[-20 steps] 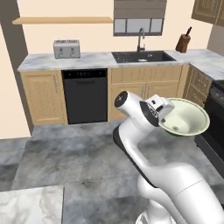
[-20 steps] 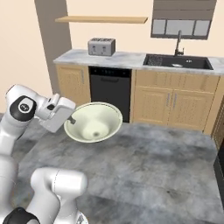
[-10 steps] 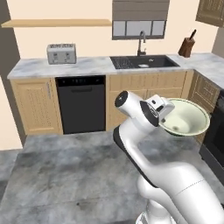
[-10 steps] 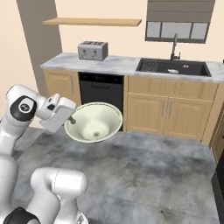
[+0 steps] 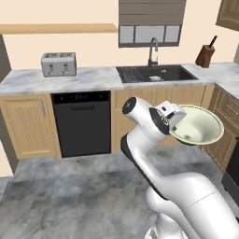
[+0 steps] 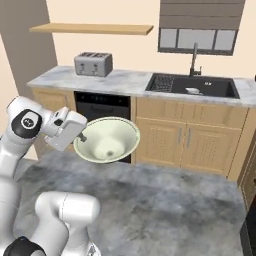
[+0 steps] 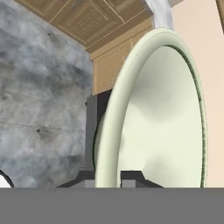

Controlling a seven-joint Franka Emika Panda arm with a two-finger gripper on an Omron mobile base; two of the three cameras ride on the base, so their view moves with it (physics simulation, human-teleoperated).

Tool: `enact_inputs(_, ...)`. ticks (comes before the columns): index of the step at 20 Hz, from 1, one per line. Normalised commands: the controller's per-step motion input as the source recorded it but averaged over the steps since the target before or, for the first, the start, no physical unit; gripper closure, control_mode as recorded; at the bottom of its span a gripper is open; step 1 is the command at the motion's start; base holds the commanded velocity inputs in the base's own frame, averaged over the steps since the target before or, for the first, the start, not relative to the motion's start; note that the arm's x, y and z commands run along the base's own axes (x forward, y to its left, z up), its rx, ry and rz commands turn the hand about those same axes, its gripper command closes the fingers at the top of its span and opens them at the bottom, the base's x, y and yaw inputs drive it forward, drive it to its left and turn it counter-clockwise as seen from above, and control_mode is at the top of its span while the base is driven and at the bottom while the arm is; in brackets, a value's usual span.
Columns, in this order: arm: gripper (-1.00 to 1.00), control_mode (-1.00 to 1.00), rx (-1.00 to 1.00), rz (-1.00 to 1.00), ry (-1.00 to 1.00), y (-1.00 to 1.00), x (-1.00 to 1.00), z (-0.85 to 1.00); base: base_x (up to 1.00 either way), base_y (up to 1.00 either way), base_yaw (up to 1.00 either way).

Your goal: Pick the bowl and cup and place them in the sink. Then turn on the water.

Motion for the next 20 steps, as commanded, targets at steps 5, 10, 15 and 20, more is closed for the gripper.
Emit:
enact_inputs(5, 1.00, 1.00, 0.00, 0.00, 0.00, 0.00, 0.00, 0.00, 0.80, -0.45, 0.00)
enact_inputs(10, 1.00, 1.00, 0.00, 0.00, 0.00, 0.00, 0.00, 0.00, 0.80, -0.47, 0.00)
enact_inputs(15, 1.00, 1.00, 0.00, 0.00, 0.00, 0.00, 0.00, 0.00, 0.77, -0.44, 0.00)
enact_inputs(20, 1.00, 1.00, 0.00, 0.00, 0.00, 0.00, 0.00, 0.00, 0.72, -0.45, 0.00)
